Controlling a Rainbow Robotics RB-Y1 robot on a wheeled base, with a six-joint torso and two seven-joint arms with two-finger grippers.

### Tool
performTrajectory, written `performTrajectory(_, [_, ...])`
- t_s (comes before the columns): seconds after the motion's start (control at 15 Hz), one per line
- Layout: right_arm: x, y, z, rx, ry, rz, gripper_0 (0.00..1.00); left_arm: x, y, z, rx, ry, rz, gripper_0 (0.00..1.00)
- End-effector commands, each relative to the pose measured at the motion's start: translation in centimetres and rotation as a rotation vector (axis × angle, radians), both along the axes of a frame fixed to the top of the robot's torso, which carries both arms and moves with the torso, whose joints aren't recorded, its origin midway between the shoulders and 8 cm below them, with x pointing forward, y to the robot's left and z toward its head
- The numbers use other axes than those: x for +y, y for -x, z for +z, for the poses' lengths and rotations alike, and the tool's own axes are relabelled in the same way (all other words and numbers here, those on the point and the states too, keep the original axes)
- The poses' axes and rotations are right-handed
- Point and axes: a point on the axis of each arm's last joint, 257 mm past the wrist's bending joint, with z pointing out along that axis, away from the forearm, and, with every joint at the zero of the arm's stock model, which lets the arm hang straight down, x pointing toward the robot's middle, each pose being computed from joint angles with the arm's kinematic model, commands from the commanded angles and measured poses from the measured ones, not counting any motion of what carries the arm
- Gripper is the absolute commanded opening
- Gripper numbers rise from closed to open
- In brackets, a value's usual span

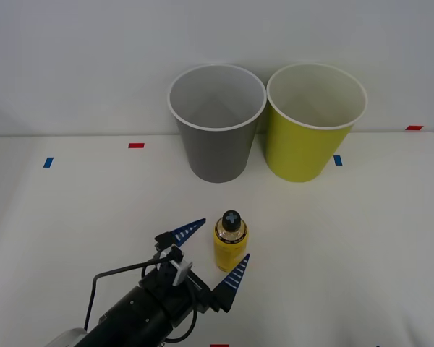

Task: Put cans in the gray bin and PET bottles in the light green bin.

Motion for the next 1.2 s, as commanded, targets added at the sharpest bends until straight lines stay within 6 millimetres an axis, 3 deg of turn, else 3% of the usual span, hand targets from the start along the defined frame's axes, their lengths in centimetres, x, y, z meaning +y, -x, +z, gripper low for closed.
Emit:
performTrajectory(0.07, [0.0,0.0,0.0,0.0,0.0,0.0,1.0,-1.1,-0.8,-0.2,-0.002,0.003,-0.007,1.0])
performTrajectory(0.47, [0.0,0.0,0.0,0.0,0.0,0.0,1.0,-2.1,-1.4,0.1,-0.007,0.0,-0.022,1.0])
performTrajectory(0.53, [0.0,0.0,0.0,0.0,0.0,0.0,1.0,-2.1,-1.4,0.0,-0.007,-0.004,-0.022,0.69])
performTrajectory(0.6, [0.0,0.0,0.0,0.0,0.0,0.0,1.0,-2.1,-1.3,0.0,-0.015,-0.01,-0.024,0.01])
performTrajectory(1.2, [0.0,0.0,0.0,0.0,0.0,0.0,1.0,-2.0,-1.5,-0.1,-0.019,-0.027,-0.025,0.0])
